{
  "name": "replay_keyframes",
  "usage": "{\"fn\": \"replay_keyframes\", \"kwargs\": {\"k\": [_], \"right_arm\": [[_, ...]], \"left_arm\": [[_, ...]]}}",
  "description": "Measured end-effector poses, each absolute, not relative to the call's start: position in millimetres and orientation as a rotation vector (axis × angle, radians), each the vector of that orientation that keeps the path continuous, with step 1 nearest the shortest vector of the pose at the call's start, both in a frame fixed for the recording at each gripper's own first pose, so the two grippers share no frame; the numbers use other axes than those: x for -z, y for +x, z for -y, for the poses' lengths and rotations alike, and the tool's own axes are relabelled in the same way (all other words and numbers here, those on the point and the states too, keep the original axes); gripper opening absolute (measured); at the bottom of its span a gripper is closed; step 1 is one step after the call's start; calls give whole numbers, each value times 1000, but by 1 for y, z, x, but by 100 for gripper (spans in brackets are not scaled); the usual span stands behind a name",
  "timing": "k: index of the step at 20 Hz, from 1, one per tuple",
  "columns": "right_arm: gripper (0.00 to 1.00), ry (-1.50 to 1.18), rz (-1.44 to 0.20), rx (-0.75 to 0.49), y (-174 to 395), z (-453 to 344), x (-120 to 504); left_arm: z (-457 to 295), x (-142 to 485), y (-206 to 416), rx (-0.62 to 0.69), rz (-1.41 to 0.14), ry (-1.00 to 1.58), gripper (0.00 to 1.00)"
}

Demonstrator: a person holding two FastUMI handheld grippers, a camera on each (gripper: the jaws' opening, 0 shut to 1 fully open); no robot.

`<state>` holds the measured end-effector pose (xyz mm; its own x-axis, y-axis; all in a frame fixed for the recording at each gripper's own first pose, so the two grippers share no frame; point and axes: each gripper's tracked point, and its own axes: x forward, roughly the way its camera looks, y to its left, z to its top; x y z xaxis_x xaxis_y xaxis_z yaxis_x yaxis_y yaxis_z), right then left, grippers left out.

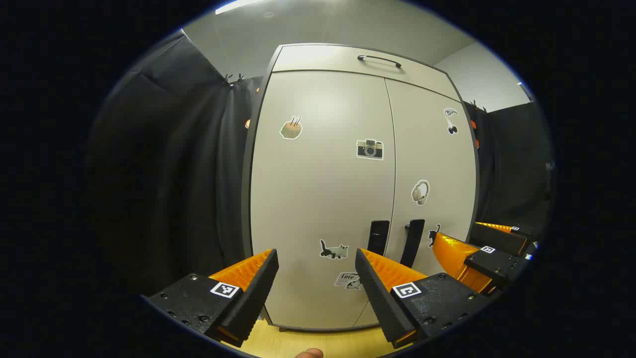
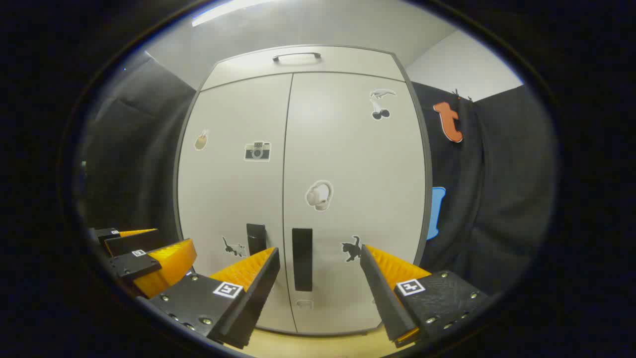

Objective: Open the right door of the double-door shoe cabinet with the right hand, and open the left door with the left hand.

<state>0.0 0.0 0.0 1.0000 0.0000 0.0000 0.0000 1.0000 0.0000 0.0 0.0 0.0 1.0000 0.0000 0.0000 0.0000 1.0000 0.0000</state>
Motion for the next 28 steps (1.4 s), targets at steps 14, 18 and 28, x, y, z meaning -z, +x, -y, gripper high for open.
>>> {"fn": "replay_keyframes", "kwargs": {"k": [14,18,28], "right_arm": [[97,13,-44,-24,27,-14,14],[96,15,-74,-26,43,-22,26],[62,4,-113,0,80,-27,47]], "left_arm": [[-15,3,3,-49,-7,-8,96],[-24,5,6,-61,-9,-2,96],[-45,7,10,-92,-15,-6,96]]}}
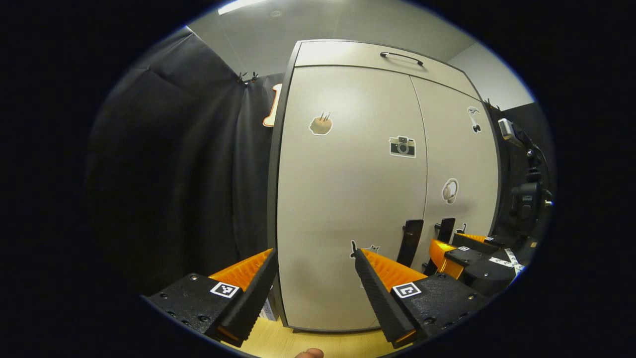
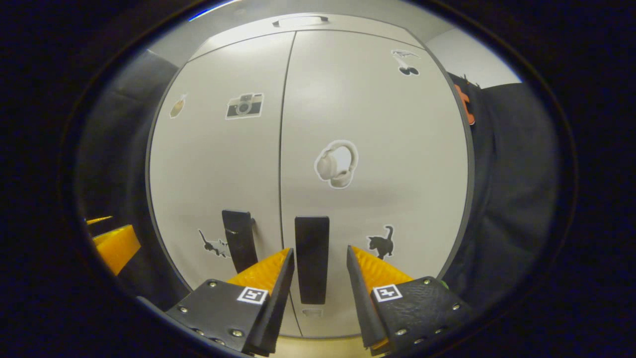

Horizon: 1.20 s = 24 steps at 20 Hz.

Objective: Open the right door of the double-door shoe cabinet with the right hand, and open the left door with the left hand.

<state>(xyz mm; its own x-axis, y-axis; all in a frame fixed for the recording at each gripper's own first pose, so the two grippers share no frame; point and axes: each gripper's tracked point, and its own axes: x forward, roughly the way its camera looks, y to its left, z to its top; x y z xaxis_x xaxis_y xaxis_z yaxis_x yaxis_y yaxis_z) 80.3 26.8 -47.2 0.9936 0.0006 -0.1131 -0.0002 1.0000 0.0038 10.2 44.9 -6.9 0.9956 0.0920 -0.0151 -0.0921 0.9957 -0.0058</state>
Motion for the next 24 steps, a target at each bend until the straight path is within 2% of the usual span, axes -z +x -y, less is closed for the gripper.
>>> {"fn": "replay_keyframes", "kwargs": {"k": [1,3,10,12,13,15,16,24], "right_arm": [[59,15,-114,-9,87,-29,50],[35,7,-108,-4,88,-31,50],[35,8,-113,13,97,-34,52],[26,-3,-110,22,98,-33,55],[30,-4,-108,20,98,-33,54],[30,13,-112,14,97,-34,55],[22,11,-114,10,97,-33,55],[22,2,-108,-39,89,-33,54]], "left_arm": [[-47,8,10,-96,-18,-8,96],[-51,9,11,-104,-21,-10,96],[-61,14,11,-127,-30,-21,96],[-61,15,10,-129,-34,-22,96],[-62,15,10,-131,-35,-22,96],[-62,16,8,-130,-39,-23,96],[-60,16,7,-127,-38,-25,96],[-53,14,-9,-107,-34,-21,96]]}}
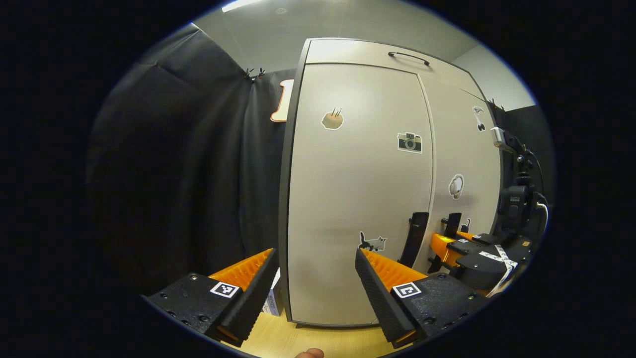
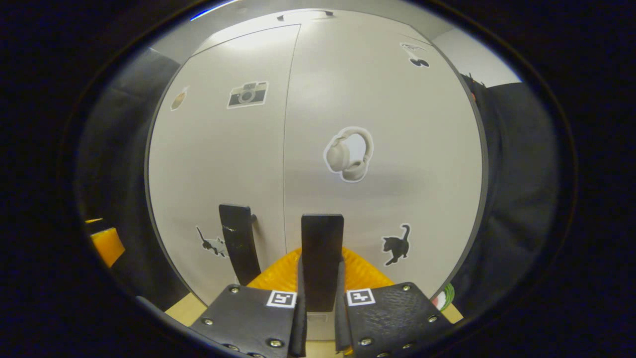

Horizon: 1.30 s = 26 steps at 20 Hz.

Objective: Open the right door of the double-door shoe cabinet with the right hand, and open the left door with the left hand.

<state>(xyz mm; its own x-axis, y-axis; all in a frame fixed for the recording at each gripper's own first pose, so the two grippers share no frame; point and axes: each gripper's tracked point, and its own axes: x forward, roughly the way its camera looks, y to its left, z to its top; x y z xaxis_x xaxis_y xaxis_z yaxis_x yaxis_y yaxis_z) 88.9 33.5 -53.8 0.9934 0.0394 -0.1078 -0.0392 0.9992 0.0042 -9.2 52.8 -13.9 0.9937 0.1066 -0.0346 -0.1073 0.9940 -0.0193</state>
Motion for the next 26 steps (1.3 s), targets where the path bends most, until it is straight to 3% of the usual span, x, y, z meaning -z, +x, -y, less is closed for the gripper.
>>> {"fn": "replay_keyframes", "kwargs": {"k": [3,4,5,18,26], "right_arm": [[23,-3,-106,-66,83,-32,53],[18,5,-105,-79,79,-32,54],[23,12,-106,-95,74,-32,55],[23,35,-134,-279,45,-20,55],[22,75,-163,-331,38,-13,56]], "left_arm": [[-51,12,-17,-103,-30,-23,96],[-50,10,-20,-100,-29,-25,96],[-49,10,-23,-97,-26,-25,96],[-28,13,-40,-29,-49,-6,96],[-13,18,-32,17,-60,-14,96]]}}
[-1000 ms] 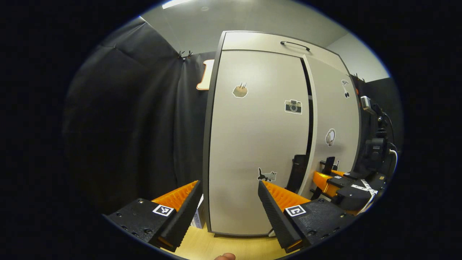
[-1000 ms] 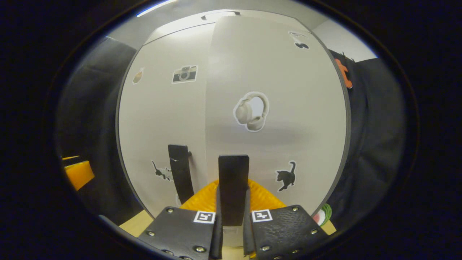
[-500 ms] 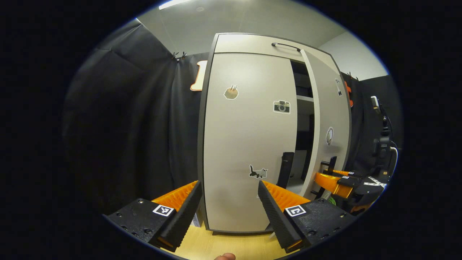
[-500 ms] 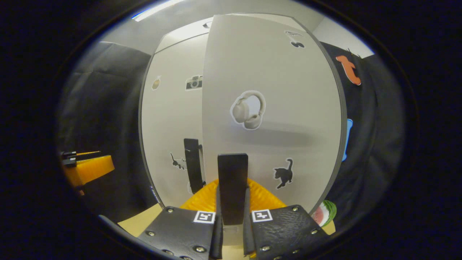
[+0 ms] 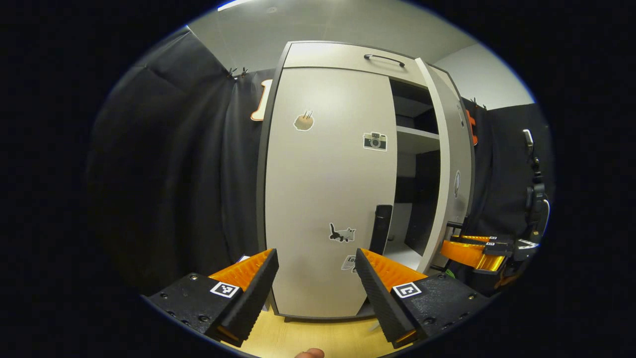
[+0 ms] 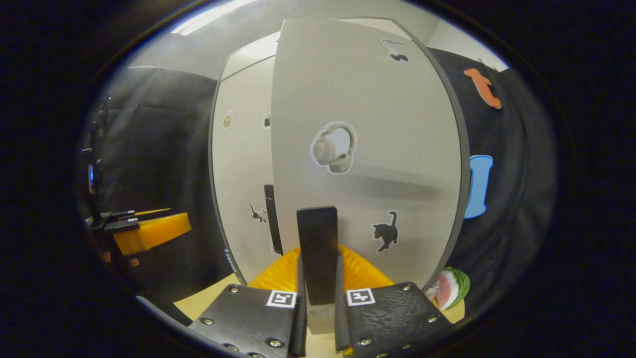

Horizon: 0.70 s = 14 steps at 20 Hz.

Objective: Open the right door of the double-door shoe cabinet with the right hand, and open the left door with the left hand.

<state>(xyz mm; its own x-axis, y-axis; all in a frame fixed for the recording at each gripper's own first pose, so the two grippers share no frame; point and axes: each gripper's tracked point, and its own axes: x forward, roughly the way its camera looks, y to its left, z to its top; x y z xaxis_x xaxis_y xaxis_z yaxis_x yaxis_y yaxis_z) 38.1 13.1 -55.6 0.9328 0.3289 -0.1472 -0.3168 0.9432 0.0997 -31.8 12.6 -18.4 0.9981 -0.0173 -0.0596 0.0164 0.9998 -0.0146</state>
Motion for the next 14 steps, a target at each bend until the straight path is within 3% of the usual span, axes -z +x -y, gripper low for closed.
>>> {"fn": "replay_keyframes", "kwargs": {"k": [11,12,14], "right_arm": [[22,103,-132,-226,16,14,52],[17,107,-127,-216,14,17,52],[22,119,-124,-198,11,23,52]], "left_arm": [[-6,22,-28,56,-60,-17,96],[-4,21,-28,62,-58,-13,96],[2,21,-29,77,-59,-10,96]]}}
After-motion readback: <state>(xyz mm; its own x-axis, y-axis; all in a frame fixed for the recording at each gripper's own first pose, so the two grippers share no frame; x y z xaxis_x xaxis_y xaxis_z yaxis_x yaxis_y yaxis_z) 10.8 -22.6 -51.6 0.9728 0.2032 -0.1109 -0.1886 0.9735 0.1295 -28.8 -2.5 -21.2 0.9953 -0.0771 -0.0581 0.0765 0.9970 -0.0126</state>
